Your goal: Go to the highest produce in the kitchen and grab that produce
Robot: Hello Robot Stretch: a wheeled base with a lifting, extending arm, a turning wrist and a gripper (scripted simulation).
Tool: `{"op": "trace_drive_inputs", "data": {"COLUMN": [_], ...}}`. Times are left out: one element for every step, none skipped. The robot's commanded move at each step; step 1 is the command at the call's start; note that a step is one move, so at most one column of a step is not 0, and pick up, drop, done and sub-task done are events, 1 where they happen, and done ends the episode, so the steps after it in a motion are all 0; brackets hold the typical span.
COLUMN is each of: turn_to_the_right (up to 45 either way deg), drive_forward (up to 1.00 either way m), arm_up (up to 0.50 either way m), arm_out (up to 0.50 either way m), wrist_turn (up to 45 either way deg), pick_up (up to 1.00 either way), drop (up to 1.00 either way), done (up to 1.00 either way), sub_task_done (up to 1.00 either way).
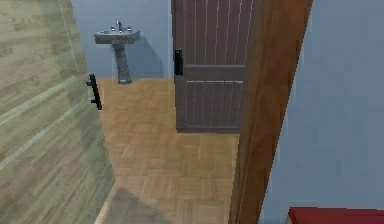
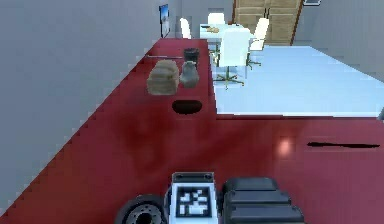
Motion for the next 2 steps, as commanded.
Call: {"op": "trace_drive_inputs", "data": {"turn_to_the_right": [0.0, 0.0], "drive_forward": [0.00, 0.00], "arm_up": [0.00, 0.00], "arm_out": [0.50, 0.00], "wrist_turn": [0.0, 45.0], "pick_up": [0.00, 0.00], "drop": [0.00, 0.00], "done": [0.00, 0.00], "sub_task_done": [0.00, 0.00]}}
